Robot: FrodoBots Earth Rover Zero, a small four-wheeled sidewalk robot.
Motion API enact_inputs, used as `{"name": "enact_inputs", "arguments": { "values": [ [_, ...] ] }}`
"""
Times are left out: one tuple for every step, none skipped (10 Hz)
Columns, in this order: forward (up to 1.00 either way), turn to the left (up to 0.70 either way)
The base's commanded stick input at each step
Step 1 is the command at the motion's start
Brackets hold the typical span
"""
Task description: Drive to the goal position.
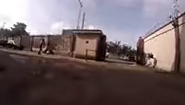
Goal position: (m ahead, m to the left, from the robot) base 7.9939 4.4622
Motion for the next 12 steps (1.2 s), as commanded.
{"name": "enact_inputs", "arguments": {
  "values": [
    [0.7,0.01],
    [0.7,0.01],
    [0.7,0.01],
    [0.7,0.01],
    [0.7,0.01],
    [0.7,0.01],
    [0.7,0.01],
    [0.7,0.01],
    [0.7,0.01],
    [0.7,0.01],
    [0.7,0.01],
    [0.7,0.01]
  ]
}}
